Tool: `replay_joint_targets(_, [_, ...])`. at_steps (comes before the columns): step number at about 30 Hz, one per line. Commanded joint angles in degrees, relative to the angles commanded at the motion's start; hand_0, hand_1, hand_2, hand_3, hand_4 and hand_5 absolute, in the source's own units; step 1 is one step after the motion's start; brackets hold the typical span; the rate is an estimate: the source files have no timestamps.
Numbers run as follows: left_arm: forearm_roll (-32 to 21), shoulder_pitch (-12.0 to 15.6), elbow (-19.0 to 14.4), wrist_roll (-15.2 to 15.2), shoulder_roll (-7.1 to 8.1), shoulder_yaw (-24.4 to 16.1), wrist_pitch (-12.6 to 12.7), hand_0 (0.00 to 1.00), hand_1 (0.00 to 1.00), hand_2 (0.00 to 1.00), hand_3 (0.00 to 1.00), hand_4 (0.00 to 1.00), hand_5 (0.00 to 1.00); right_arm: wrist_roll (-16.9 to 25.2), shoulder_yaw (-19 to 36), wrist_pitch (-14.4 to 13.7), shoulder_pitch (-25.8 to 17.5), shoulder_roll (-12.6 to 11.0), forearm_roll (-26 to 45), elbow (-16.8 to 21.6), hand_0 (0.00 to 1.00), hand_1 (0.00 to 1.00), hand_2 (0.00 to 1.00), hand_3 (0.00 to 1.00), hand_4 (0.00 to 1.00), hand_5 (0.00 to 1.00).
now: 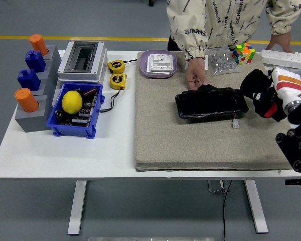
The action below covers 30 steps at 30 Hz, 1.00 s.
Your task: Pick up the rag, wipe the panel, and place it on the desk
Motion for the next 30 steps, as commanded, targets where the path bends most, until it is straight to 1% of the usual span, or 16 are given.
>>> replay_joint_targets(6, [-0.03,-0.07,0.03,0.01,-0.03,-0.03,0.00,0.635,0.658,0.683,0.573,0.612,0.506,-0.19,-1.06,0.13,0.03,1.28,0.22,-0.27,0.159,0.272,0.330,0.331,0.886,0.064])
replay_joint_targets(13, [-0.05,-0.19,0.03,0.01,-0.03,-0.06,0.00,0.635,0.658,0.684,0.573,0.612,0.506,-0.37,-2.91,0.42,0.15,2.20,0.43,-0.53,0.159,0.272,0.329,0.330,0.884,0.060])
replay_joint_targets(20, [-0.09,-0.39,0.02,0.01,0.02,0.02,0.02,0.635,0.658,0.684,0.573,0.613,0.507,-0.49,-3.42,0.54,0.63,3.43,0.38,-0.60,0.159,0.273,0.330,0.331,0.884,0.058])
replay_joint_targets(30, [-0.17,-0.46,0.06,0.03,0.07,0.06,0.01,0.635,0.658,0.686,0.573,0.612,0.506,-0.79,-4.89,0.67,1.87,6.27,0.55,-0.42,0.161,0.275,0.330,0.331,0.885,0.055])
